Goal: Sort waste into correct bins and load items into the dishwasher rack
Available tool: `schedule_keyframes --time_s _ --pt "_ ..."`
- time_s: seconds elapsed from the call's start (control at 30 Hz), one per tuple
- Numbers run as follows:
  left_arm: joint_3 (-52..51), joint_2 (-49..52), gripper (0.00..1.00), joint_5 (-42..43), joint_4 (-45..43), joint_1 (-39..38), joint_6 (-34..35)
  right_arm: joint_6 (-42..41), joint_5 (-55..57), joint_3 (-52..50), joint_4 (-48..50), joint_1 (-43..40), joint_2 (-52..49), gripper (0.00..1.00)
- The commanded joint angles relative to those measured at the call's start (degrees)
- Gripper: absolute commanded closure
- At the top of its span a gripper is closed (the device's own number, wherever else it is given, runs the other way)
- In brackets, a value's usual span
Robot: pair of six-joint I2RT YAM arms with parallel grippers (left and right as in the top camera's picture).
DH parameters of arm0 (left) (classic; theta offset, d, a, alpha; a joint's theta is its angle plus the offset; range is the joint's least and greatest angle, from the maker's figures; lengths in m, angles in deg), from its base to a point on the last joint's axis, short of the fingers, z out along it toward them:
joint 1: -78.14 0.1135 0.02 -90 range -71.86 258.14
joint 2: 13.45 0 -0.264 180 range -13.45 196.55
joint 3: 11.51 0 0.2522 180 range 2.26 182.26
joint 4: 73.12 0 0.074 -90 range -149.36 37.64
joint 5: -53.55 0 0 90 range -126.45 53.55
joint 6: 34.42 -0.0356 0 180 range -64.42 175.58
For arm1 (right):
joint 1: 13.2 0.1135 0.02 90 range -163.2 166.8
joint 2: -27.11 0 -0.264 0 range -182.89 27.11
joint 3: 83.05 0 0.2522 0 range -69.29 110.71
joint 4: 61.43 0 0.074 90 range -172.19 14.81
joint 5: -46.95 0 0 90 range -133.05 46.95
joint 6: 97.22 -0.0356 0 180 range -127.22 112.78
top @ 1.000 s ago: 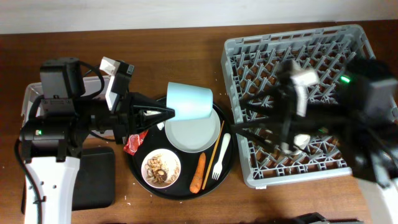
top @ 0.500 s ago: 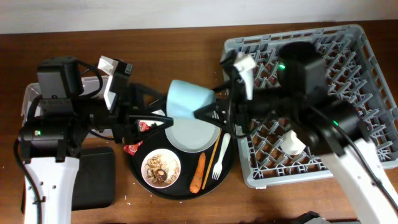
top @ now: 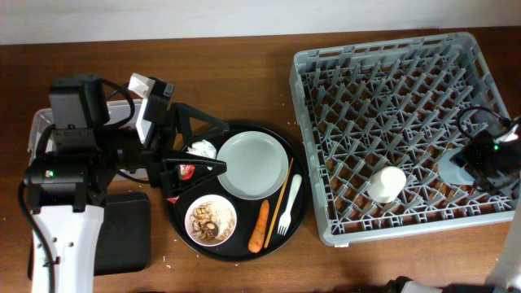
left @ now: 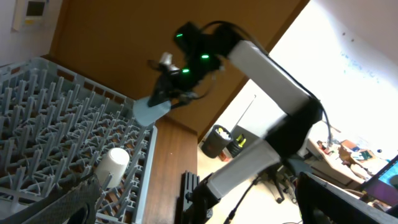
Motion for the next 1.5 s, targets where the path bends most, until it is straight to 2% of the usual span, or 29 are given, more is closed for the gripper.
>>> schedule_keyframes --time_s 0.0,0.07,0.2,0.27,0.4,0.47,0.5,0.57,0.6,0.63,0.67,0.73,0.77,0.8,0.83,0.87,0.93,1.0,1.1,1.13,1.2,1.27,1.37,1.47 --pt "0.59 -0.66 0.01 0.79 -0.13 -0.15 -0.31 0.15 1.73 0.02 1.66 -0.33 -8.15 0.56" --pt "0.59 -0.66 0.01 0.79 -0.13 -0.15 -0.31 0.20 1.79 -0.04 1.79 -0.31 -12.61 0.55" --pt "0.59 -0.66 0.01 0.81 -0.13 -0.15 -0.31 2.21 1.22 -4.37 5.11 0.35 -13.42 0.42" --pt "0.59 -0.66 0.01 0.81 -0.11 -0.15 -0.04 5.38 -0.83 -4.09 5.75 2.64 -12.50 0.30" --pt "0.59 -0.66 0.01 0.81 -0.11 -0.15 1.20 5.18 -1.90 0.81 4.37 4.94 -4.46 0.19" --pt "0.59 -0.66 0.01 0.24 -0.11 -0.15 1.20 9.64 -10.19 5.27 1.75 4.96 0.39 0.21" --pt "0.59 -0.68 0.01 -2.91 0.87 -0.22 1.44 13.09 -18.38 9.40 -0.07 4.96 5.18 0.20" --pt "0.59 -1.20 0.01 -35.21 9.27 -3.89 3.21 13.73 -24.44 14.43 -1.49 4.96 13.44 0.13" --pt "0.57 -1.11 0.01 -55.82 12.39 -6.71 8.46 13.51 -25.31 14.93 -1.57 4.96 17.57 0.10" --pt "0.07 -0.72 0.01 -73.07 13.66 -12.00 9.84 13.20 -25.31 14.93 -2.03 4.96 20.44 0.09" --pt "-1.31 0.35 0.01 -76.91 11.87 -16.65 9.90 13.09 -25.40 14.93 -2.73 4.96 22.75 0.09" --pt "-2.34 3.28 0.02 -77.22 10.58 -19.26 10.23 13.11 -26.82 14.93 -4.15 4.96 23.63 0.09" --pt "-2.40 7.69 0.29 -80.13 10.80 -19.28 11.67 13.11 -26.86 14.82 -5.38 4.96 23.28 0.09" --pt "-2.40 11.41 0.29 -83.84 10.69 -18.93 15.76 13.11 -27.02 14.82 -5.84 5.01 22.80 0.09" --pt "-2.40 15.28 0.38 -83.17 10.60 -18.69 16.81 13.11 -27.04 14.82 -5.92 5.09 22.45 0.09" --pt "-2.40 18.23 0.41 -81.81 10.64 -18.71 16.87 13.14 -27.12 14.82 -6.01 6.25 22.05 0.09" --pt "-2.38 22.21 0.42 -81.92 10.40 -18.73 17.73 15.43 -27.36 14.82 -6.36 11.47 20.98 0.09" --pt "-2.38 22.21 0.48 -81.96 11.56 -18.73 17.73 17.79 -26.40 14.82 -8.46 15.93 19.80 0.09" --pt "-2.38 20.44 0.47 -87.84 20.13 -18.64 19.58 17.86 -24.35 14.82 -11.19 17.05 19.45 0.09" --pt "-2.38 20.13 0.47 -88.15 20.24 -18.64 19.58 19.17 -24.37 14.82 -11.67 17.05 19.45 0.08" --pt "-2.62 20.13 0.43 -88.19 15.39 -18.64 18.67 19.71 -24.37 14.82 -12.07 17.05 19.34 0.12" --pt "-6.64 20.26 0.42 -90.84 6.32 -18.64 17.68 19.71 -24.35 14.82 -12.35 17.05 19.02 0.13" --pt "-15.21 21.49 0.43 -89.37 -9.03 -18.64 17.70 19.69 -24.37 14.82 -12.46 17.05 18.23 0.13" --pt "-16.11 25.09 0.46 -87.38 -12.20 -18.64 17.70 19.71 -24.39 14.82 -13.92 17.07 16.41 0.14"
